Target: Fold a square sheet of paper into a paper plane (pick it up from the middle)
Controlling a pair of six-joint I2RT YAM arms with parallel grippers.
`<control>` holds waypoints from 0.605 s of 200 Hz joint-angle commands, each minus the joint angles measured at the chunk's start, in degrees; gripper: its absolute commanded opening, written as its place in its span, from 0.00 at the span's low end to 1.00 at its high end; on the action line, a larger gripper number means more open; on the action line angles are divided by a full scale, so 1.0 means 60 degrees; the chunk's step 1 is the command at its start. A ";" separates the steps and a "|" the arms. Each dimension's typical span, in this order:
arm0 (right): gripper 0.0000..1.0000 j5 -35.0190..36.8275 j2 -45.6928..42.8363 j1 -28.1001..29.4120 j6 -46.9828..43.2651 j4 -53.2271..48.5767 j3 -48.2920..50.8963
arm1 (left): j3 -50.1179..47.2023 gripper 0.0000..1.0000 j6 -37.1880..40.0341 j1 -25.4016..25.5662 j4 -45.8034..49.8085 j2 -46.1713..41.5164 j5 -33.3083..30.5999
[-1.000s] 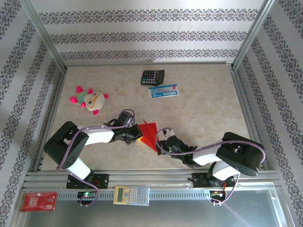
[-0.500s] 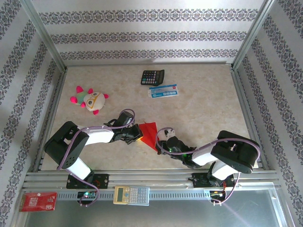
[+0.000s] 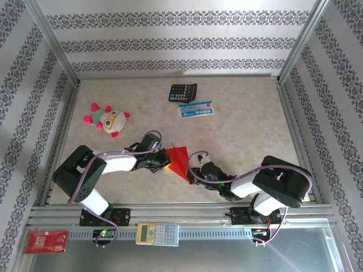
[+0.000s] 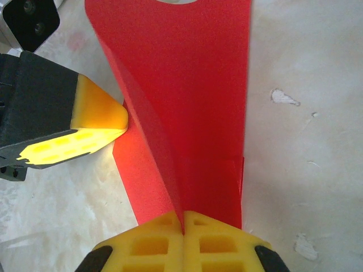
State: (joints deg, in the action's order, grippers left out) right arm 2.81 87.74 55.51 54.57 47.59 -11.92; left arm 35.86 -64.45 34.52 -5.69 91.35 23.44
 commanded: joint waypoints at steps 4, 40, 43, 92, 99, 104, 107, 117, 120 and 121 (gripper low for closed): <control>0.00 -0.0129 0.0016 -0.0220 0.0146 -0.0267 0.0068 | -0.0200 0.03 0.0283 0.0091 0.0412 -0.0031 -0.0448; 0.00 -0.0347 0.0064 -0.0399 0.0259 -0.0238 0.0082 | -0.0233 0.03 0.0311 0.0091 0.0447 -0.0034 -0.0447; 0.00 -0.0354 0.0048 -0.0410 0.0252 -0.0252 0.0075 | -0.0225 0.03 0.0308 0.0095 0.0447 -0.0033 -0.0437; 0.00 -0.0630 0.0057 -0.0649 0.0406 -0.0250 0.0097 | -0.0198 0.03 0.0347 0.0096 0.0507 -0.0035 -0.0440; 0.00 -0.0707 0.0076 -0.0692 0.0420 -0.0214 0.0118 | -0.0192 0.03 0.0355 0.0091 0.0507 -0.0035 -0.0446; 0.00 -0.0747 0.0075 -0.0734 0.0440 -0.0200 0.0112 | -0.0194 0.03 0.0355 0.0091 0.0513 -0.0034 -0.0440; 0.00 -0.0763 0.0082 -0.0741 0.0475 -0.0198 0.0123 | -0.0179 0.03 0.0355 0.0091 0.0510 -0.0031 -0.0443; 0.00 -0.0833 0.0090 -0.0794 0.0522 -0.0162 0.0134 | -0.0178 0.03 0.0356 0.0091 0.0518 -0.0035 -0.0456; 0.00 -0.0847 0.0097 -0.0806 0.0531 -0.0155 0.0153 | -0.0176 0.03 0.0359 0.0091 0.0533 -0.0035 -0.0451; 0.00 -0.0855 0.0097 -0.0809 0.0537 -0.0154 0.0162 | -0.0175 0.03 0.0364 0.0091 0.0528 -0.0035 -0.0450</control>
State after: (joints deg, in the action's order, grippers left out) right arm -2.98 87.74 52.07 57.01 47.68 -11.92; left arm 35.86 -63.83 34.52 -5.67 91.35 23.29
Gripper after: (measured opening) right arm 0.049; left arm 0.064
